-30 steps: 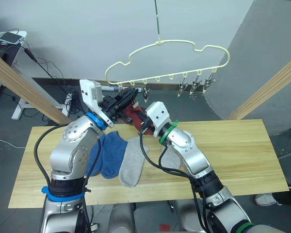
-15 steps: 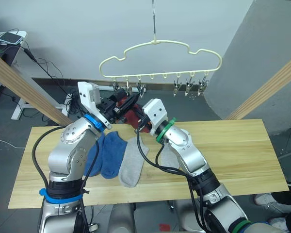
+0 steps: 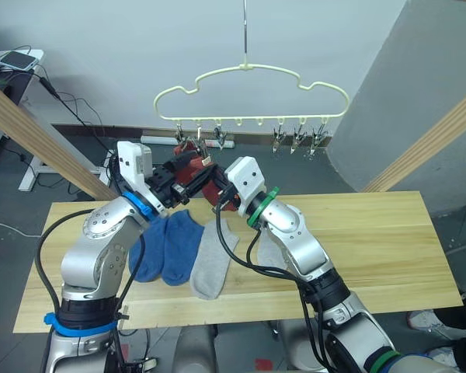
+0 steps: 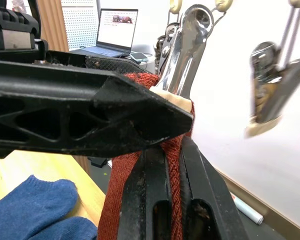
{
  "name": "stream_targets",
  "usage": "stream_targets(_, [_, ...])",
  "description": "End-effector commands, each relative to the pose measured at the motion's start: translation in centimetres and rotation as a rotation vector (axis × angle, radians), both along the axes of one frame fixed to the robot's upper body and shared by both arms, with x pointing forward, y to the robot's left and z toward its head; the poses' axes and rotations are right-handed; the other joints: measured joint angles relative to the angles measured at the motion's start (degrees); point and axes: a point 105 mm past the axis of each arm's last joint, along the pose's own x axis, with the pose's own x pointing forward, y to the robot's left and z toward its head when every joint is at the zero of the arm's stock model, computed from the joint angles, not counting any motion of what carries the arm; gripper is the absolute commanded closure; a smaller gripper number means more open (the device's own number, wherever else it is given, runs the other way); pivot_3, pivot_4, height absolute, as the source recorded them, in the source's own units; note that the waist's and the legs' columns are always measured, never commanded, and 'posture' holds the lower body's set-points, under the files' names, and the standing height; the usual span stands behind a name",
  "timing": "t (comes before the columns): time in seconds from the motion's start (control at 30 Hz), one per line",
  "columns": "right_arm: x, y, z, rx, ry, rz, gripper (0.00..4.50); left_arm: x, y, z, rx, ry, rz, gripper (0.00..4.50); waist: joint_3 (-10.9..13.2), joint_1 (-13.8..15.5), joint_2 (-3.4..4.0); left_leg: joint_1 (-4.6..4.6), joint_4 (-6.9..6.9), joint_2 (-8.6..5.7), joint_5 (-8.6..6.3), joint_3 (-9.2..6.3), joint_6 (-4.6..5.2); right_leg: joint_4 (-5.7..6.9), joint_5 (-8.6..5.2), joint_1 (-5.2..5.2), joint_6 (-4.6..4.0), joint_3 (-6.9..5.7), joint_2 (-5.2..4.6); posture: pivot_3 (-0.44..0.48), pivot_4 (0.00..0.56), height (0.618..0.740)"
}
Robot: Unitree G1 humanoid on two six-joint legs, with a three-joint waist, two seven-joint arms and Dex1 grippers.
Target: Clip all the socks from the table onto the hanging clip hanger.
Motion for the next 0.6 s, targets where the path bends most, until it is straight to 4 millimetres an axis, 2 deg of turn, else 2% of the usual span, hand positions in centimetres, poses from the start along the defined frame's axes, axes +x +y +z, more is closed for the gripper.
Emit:
stream_targets(0.03, [-0.5, 0.2, 0.7, 0.005, -0.01, 0.026, 3.74, -0.6, 0.1, 1.5, 0.015, -0.07, 0.0, 1.22, 0.0, 0.0, 0.0, 0.0, 0.0, 0.0, 0.0, 0.0, 0.0, 0.0, 0.0, 0.0, 0.0, 0.0, 0.0, -0.207, 0.336, 0.732])
stream_targets(0.17, [-1.1, -0.8, -0.6, -0.089, 0.029, 0.037, 2.33, -0.7, 0.2, 1.5, 0.041, -0.094, 0.008, 1.22, 0.0, 0.0, 0.0, 0.0, 0.0, 0.0, 0.0, 0.0, 0.0, 0.0, 0.0, 0.0, 0.0, 0.0, 0.0, -0.209, 0.337, 0.732])
stream_targets(0.33, [-3.7, -3.9, -1.2, -0.188, 0.06, 0.087, 2.33, -1.0, -0.6, 1.9, 0.046, -0.142, -0.009, 1.22, 0.0, 0.4, 0.0, -0.03, 0.0, -0.03, 0.0, 0.0, 0.0, -0.03, 0.0, 0.0, 0.0, -0.01, -0.04, -0.215, 0.338, 0.732])
stream_targets(0.4, [-5.1, -5.8, -1.3, -0.242, 0.065, 0.121, 2.33, -1.1, -0.9, 1.8, 0.053, -0.158, -0.014, 1.22, 0.0, 0.4, 0.0, -0.03, 0.0, -0.04, 0.0, 0.01, 0.0, -0.02, 0.0, 0.0, 0.0, 0.01, -0.05, -0.221, 0.339, 0.732])
stream_targets(0.47, [-6.3, -7.9, -0.6, -0.261, 0.061, 0.132, 2.33, -1.3, -1.4, 1.8, 0.078, -0.191, -0.018, 1.22, 0.0, 0.4, 0.0, -0.02, 0.0, -0.04, 0.0, -0.01, 0.0, -0.01, 0.0, 0.01, 0.01, -0.02, -0.04, -0.222, 0.341, 0.732])
stream_targets(0.6, [-7.8, -12.0, 2.0, -0.263, 0.049, 0.13, 2.33, -1.7, -2.8, 1.5, 0.076, -0.223, -0.02, 1.22, 0.0, 0.5, -0.01, -0.02, 0.01, -0.07, 0.0, 0.02, 0.01, -0.03, -0.01, 0.03, 0.02, 0.01, -0.05, -0.233, 0.34, 0.732])
